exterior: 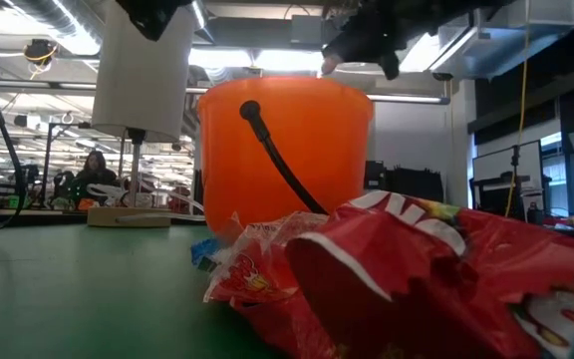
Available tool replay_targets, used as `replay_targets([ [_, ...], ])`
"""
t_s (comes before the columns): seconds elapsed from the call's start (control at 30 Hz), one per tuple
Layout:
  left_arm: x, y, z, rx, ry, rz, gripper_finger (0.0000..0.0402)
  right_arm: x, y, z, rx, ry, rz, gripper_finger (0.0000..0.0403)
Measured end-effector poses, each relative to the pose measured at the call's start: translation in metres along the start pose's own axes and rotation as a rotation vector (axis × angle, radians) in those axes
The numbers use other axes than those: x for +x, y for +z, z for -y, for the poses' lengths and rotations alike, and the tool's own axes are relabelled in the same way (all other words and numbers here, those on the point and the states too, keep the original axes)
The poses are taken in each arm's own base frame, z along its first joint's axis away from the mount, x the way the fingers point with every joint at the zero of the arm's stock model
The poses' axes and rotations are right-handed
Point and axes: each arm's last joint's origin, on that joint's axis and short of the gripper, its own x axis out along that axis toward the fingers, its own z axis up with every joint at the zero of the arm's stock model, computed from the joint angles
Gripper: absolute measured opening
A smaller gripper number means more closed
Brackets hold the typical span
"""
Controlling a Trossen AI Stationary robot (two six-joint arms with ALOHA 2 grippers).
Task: Sort candy
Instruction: Put the orange gummy into the pink bucket
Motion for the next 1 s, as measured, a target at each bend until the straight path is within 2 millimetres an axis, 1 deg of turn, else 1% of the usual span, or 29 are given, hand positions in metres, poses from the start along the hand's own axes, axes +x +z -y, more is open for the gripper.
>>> replay_targets([
  [0.1,-0.013,0.003,-0.001,0.001,0.020,0.021,0.0135,0.002,0.008,0.018,-0.010,-0.014,0.044,0.0030],
  [0.27,-0.037,0.010,-0.008,0.003,0.091,0.078,0.0135,0.005,0.020,0.047,-0.003,-0.105,0.129,0.0030],
  [0.33,-0.046,0.012,-0.010,0.014,0.100,0.099,0.0135,0.008,0.022,0.059,0.009,-0.161,0.153,0.0030],
  [0.43,-0.054,0.014,-0.012,0.028,0.136,0.116,0.0135,0.020,0.023,0.076,-0.008,-0.215,0.144,0.0030],
  [0.73,-0.057,0.014,-0.014,0.030,0.152,0.123,0.0135,0.069,0.035,0.122,0.004,-0.246,0.071,0.0030],
  [0.87,-0.057,0.013,-0.014,0.018,0.153,0.115,0.0135,0.085,0.040,0.141,0.024,-0.237,0.042,0.0030],
  [1.0,-0.056,0.011,-0.014,0.009,0.155,0.096,0.0135,0.096,0.040,0.154,0.041,-0.249,0.002,0.0031],
])
